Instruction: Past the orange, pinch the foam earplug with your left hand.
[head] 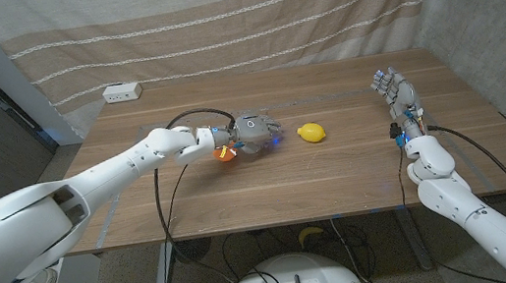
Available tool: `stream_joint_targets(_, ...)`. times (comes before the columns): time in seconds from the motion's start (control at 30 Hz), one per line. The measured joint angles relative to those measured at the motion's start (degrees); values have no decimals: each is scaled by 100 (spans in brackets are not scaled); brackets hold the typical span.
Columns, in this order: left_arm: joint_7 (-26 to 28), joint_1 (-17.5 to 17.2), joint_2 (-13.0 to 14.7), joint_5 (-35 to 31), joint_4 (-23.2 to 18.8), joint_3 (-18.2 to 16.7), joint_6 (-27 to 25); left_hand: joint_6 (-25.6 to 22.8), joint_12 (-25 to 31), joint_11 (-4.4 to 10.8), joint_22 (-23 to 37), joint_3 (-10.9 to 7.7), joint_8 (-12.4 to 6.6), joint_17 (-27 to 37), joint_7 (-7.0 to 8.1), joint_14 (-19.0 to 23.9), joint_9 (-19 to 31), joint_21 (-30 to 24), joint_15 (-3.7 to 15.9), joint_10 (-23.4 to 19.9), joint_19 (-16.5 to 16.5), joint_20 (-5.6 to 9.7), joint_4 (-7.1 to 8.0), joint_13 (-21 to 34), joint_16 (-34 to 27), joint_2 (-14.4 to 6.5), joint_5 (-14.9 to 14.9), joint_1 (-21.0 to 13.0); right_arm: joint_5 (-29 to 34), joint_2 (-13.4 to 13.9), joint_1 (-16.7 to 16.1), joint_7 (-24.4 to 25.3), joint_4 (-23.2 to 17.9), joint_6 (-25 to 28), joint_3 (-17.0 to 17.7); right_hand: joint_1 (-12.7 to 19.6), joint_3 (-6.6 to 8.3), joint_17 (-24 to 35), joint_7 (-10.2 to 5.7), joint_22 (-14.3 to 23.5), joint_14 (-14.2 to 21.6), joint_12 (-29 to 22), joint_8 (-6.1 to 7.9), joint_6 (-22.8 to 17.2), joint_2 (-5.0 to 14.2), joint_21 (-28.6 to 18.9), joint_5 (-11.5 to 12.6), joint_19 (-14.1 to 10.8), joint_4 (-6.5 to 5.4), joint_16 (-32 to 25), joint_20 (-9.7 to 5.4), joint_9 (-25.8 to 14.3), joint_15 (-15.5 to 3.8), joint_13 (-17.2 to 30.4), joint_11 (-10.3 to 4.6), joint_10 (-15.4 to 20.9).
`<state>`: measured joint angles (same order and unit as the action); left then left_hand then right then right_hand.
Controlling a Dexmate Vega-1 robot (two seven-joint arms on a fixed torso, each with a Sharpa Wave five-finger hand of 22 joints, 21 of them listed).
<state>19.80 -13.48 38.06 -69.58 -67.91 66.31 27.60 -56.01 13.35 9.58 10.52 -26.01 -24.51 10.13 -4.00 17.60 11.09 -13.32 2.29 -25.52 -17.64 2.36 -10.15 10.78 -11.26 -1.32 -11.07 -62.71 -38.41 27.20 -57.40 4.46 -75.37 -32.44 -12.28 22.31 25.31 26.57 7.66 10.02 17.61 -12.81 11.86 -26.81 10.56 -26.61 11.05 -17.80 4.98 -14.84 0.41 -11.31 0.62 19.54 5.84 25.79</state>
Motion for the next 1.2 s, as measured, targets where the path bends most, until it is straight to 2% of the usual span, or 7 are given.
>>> stream_joint_targets(0.13,165,-1,-49,109,171,11,52,86,0,-27,0,59,-74,16,86,93,12,0,7,-27,-27,-1,59,31,0,-60,-14,-57,17,0,17,17,18,8,-7,-75,0,0,0,0,0,0,0,0,-75,10,0,-80,0,0,3,0,0,0,0,0)
stream_joint_targets(0.27,380,-36,-112,285,336,3,121,125,0,-57,0,121,-173,35,125,141,683,0,11,-59,-62,0,74,31,0,-144,-40,-18,29,-7,37,34,42,10,-16,-75,0,0,0,0,0,0,0,0,-75,44,0,-82,0,0,0,0,0,0,0,0)
stream_joint_targets(0.37,485,-57,-144,403,417,-23,161,51,-27,56,9,186,-238,43,200,156,775,0,7,-172,-62,0,53,31,0,-172,-68,10,37,-12,45,44,48,11,-20,-75,0,0,0,-1,0,0,0,0,-75,44,0,-82,0,0,0,0,0,0,0,0)
stream_joint_targets(0.43,595,-69,-168,545,443,-68,187,71,-29,87,28,217,-370,34,220,174,793,0,16,-226,-62,0,23,31,0,-172,-108,10,41,-16,54,55,57,14,-23,-75,0,0,0,-1,0,0,0,1,-75,44,0,-82,0,0,1,0,0,0,0,0)
stream_joint_targets(0.57,734,-102,-188,707,434,-136,188,-103,-71,160,29,205,-393,26,265,272,790,-27,14,-419,-114,0,-1,31,0,-76,-205,-85,43,-19,58,64,62,20,-25,-75,0,0,0,-1,0,0,0,1,-75,44,0,-82,0,0,0,0,0,0,0,0)
stream_joint_targets(0.8,905,-196,-178,808,216,-285,48,-269,-71,230,29,165,-393,42,324,330,789,-29,37,-550,-123,0,-17,57,0,-3,-335,-155,43,-20,59,80,62,39,-26,-75,0,-29,0,-1,0,0,0,1,-75,43,0,-82,0,1,0,0,0,0,0,0)
stream_joint_targets(1.2,1306,-520,-50,795,-406,-572,-618,-277,-71,199,28,91,-393,42,318,361,789,-29,6,-642,-123,0,35,56,0,70,-488,-127,33,13,23,85,-3,84,-26,-135,24,-29,0,-2,0,0,0,1,-14,76,0,-81,24,1,0,0,0,0,-1,-1)
